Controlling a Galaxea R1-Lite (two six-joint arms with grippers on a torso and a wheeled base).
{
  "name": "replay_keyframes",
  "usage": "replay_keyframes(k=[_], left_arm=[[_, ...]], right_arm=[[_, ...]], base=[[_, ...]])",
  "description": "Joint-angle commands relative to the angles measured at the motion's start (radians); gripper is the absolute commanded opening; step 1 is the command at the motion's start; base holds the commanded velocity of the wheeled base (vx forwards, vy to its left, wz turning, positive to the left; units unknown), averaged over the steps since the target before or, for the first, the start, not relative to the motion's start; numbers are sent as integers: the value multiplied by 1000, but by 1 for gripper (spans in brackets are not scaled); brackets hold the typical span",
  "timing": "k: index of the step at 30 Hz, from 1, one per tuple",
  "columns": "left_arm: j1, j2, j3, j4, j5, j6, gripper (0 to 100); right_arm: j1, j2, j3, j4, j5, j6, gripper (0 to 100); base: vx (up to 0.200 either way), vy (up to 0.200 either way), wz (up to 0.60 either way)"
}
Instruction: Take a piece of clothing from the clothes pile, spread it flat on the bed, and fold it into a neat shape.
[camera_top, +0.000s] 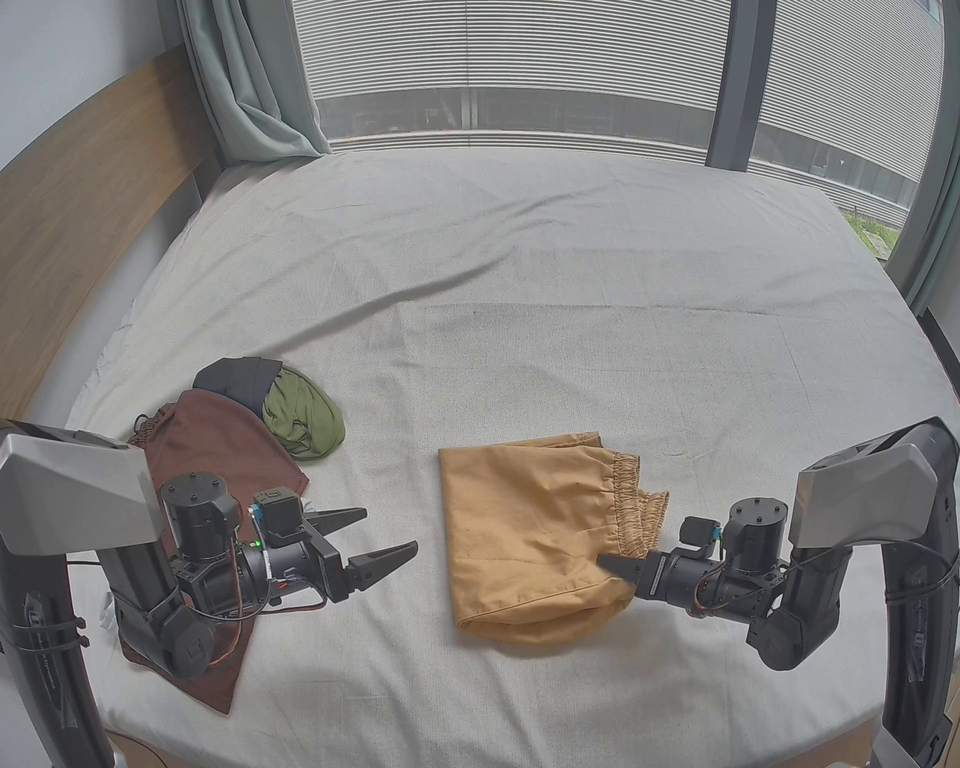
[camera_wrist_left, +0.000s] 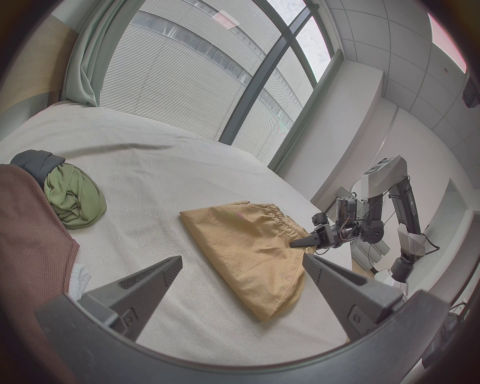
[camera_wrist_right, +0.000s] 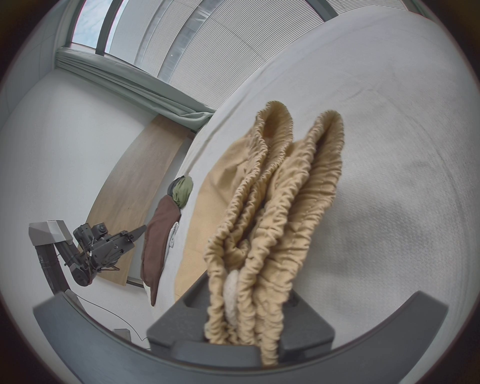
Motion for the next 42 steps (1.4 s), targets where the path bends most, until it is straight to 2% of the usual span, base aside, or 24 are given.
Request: replay_keyframes(k=[1, 7, 14, 28, 33, 37, 42], left_arm=[[1, -8, 0, -1, 0, 0, 100], [18, -8, -2, -1, -2, 1, 100], [21, -14, 0, -1, -2, 1, 100], [21, -46, 0, -1, -3, -2, 100], [19, -56, 6, -1, -5, 0, 100], [15, -62, 9, -1, -5, 0, 100], [15, -63, 9, -1, -5, 0, 100]], right_arm=[[9, -62, 1, -1, 5, 0, 0], [9, -136, 3, 1, 42, -1, 0], [9, -230, 19, 4, 125, -1, 0], [9, -289, -43, 4, 142, -4, 0], [7, -294, -82, 4, 174, 8, 0], [1, -317, -117, 4, 223, 49, 0], [1, -314, -180, 4, 244, 80, 0]], base=[[0, 0, 0], [0, 0, 0], [0, 0, 0], [0, 0, 0], [0, 0, 0], [0, 0, 0], [0, 0, 0]])
